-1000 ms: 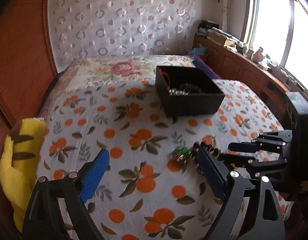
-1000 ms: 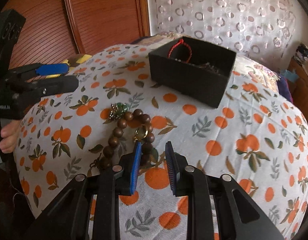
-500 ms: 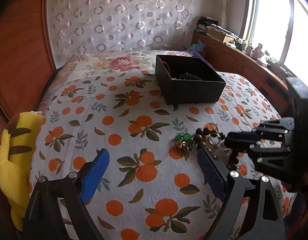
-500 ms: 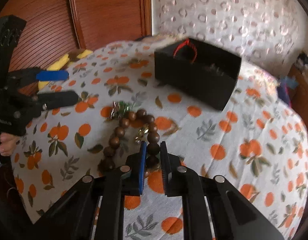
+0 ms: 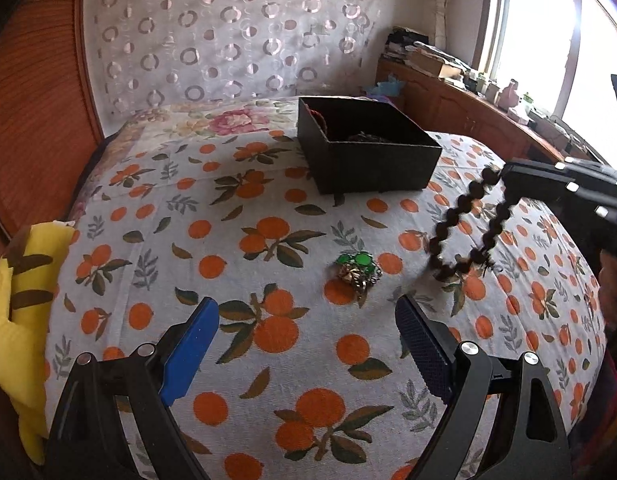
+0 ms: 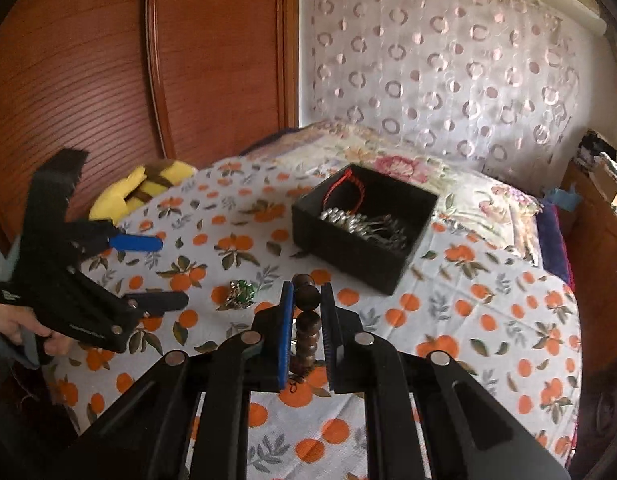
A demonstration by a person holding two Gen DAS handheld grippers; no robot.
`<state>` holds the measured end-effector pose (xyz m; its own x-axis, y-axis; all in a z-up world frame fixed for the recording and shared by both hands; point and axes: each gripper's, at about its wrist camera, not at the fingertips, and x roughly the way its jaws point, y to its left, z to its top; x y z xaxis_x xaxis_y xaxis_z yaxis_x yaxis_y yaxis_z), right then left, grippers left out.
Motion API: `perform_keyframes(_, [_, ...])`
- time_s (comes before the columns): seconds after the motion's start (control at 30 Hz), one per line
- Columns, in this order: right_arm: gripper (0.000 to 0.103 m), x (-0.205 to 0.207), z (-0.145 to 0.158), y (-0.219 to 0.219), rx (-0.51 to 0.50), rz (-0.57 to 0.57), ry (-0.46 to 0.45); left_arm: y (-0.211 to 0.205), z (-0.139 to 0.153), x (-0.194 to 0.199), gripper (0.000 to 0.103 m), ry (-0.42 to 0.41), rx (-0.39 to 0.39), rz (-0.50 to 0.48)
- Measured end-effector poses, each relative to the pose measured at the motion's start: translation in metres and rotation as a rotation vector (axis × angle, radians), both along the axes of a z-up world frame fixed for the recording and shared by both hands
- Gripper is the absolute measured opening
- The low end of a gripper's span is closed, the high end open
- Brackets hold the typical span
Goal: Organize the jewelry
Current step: 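Grasp the green jeweled brooch with the left tool while the right tool holds the bead bracelet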
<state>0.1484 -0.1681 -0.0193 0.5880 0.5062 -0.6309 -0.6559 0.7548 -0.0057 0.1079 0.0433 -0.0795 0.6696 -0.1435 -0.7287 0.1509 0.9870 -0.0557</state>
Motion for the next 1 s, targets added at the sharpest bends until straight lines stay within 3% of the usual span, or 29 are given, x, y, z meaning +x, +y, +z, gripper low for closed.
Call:
perform_keyframes(0.23, [0.015,-0.003,0.010,-0.033,0.017,-0.054,-0.029,-0.011,-0.004,0.007,0.086,0.022,0.001,-0.022])
perform_keyframes(0.47, [0.015,-0.002,0.000,-0.046,0.008,-0.078,-0.011,-0.019,-0.011,0.024,0.052,0.059,-0.027,-0.048])
perform_keyframes(0.7, [0.015,-0.004,-0.009,-0.047,0.011,-0.081,0.004,-0.030,-0.008,0.046,0.045,0.076,-0.024,-0.077])
perform_keyframes(0.77, [0.015,-0.004,-0.011,-0.049,0.015,-0.082,0.008,-0.034,-0.005,0.046,0.032,0.069,-0.019,-0.085])
perform_keyframes(0.87, [0.015,-0.004,-0.013,-0.050,0.017,-0.084,0.015,-0.046,-0.003,0.044,0.023,0.074,-0.020,-0.126])
perform_keyframes(1.0, [0.015,-0.002,-0.016,-0.052,0.021,-0.089,0.026,-0.057,-0.011,0.049,0.021,0.120,0.028,-0.123])
